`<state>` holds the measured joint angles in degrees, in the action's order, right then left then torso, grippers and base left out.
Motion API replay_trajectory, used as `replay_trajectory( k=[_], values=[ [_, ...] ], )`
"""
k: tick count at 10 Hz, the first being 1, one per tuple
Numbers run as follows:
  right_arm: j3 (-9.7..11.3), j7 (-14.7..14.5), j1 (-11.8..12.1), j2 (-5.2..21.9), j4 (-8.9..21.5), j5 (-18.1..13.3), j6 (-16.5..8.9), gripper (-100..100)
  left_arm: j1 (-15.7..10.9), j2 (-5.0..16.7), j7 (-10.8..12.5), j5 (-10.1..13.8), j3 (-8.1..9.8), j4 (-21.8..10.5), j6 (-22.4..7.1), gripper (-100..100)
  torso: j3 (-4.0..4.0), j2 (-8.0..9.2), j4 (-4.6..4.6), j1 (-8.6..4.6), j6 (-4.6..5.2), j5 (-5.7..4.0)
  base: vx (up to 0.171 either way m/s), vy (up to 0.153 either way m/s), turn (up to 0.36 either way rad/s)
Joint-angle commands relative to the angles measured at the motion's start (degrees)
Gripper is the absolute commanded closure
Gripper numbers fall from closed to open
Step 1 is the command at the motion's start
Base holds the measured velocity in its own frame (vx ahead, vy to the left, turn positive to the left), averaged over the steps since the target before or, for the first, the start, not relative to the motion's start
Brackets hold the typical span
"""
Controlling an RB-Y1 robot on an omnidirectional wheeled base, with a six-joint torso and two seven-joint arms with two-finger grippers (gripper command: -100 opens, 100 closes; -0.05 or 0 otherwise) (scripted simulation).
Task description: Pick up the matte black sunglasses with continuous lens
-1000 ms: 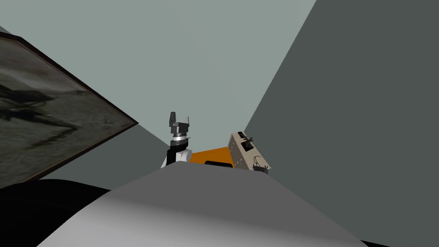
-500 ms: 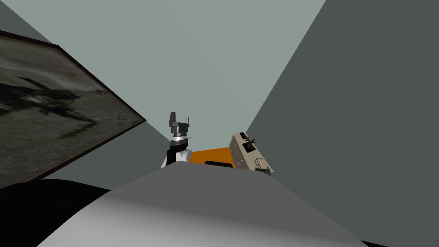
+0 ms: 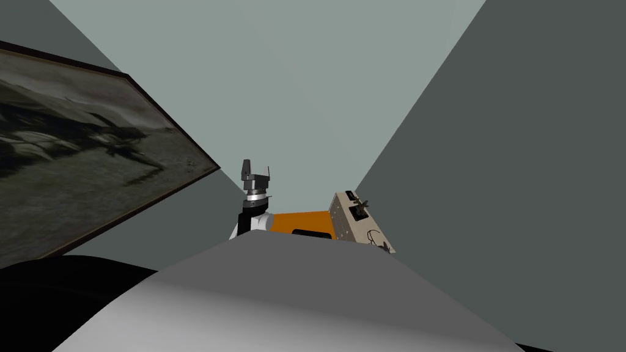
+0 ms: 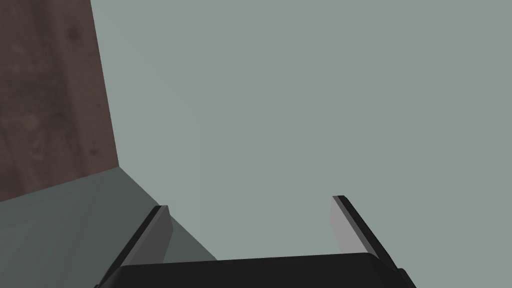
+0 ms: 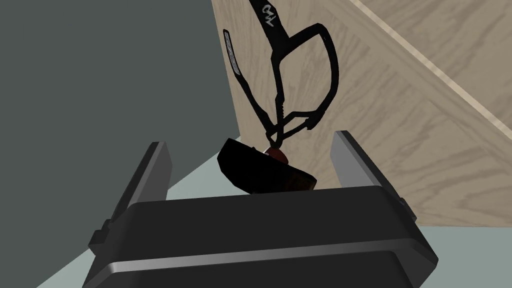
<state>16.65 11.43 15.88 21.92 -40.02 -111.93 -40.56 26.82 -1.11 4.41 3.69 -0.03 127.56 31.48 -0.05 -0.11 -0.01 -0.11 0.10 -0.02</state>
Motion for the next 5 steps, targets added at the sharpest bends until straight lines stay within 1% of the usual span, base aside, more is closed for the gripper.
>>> replay_trajectory(
  k=[1, 2, 3, 4, 5],
  values=[
    [0.38, -0.25, 0.24, -0.24, 1.92, -1.69, -0.9, -100, 0.0, 0.0, 0.0, 0.0, 0.0, 0.0, 0.0, 0, 0.0, 0.0, 0.0, 0.0, 0.0, 0.0, 0.004, -0.005, 0.067],
    [0.5, 0.32, -0.4, -0.2, 2.17, -1.28, -0.75, -100, 0.0, 0.0, 0.0, 0.0, 0.0, 0.0, 0.0, 0, -0.01, -0.01, 0.0, 0.01, 0.0, 0.0, 0.0, 0.0, 0.0],
    [0.57, 0.47, -0.45, -0.22, 2.46, -1.43, -0.94, 0, 0.0, 0.0, 0.0, 0.0, 0.0, 0.0, 0.0, 0, -0.01, -0.01, 0.0, 0.03, 0.01, 0.01, 0.0, 0.0, 0.0],
    [2.6, -0.46, -2.4, -0.51, 4.03, 1.45, -1.57, -100, 0.0, 0.0, 0.0, 0.0, 0.0, 0.0, 0.0, 0, 0.0, -0.01, 0.0, 0.03, 0.01, 0.01, -0.045, -0.02, 0.125],
    [2.6, -0.46, -2.4, -0.51, 4.03, 2.28, -1.57, -100, -0.01, 0.0, 0.0, 0.0, 0.0, 0.0, 0.0, 0, 0.05, 0.1, 0.02, -0.03, -0.03, 0.0, -0.058, -0.038, 0.077]
  ],
)
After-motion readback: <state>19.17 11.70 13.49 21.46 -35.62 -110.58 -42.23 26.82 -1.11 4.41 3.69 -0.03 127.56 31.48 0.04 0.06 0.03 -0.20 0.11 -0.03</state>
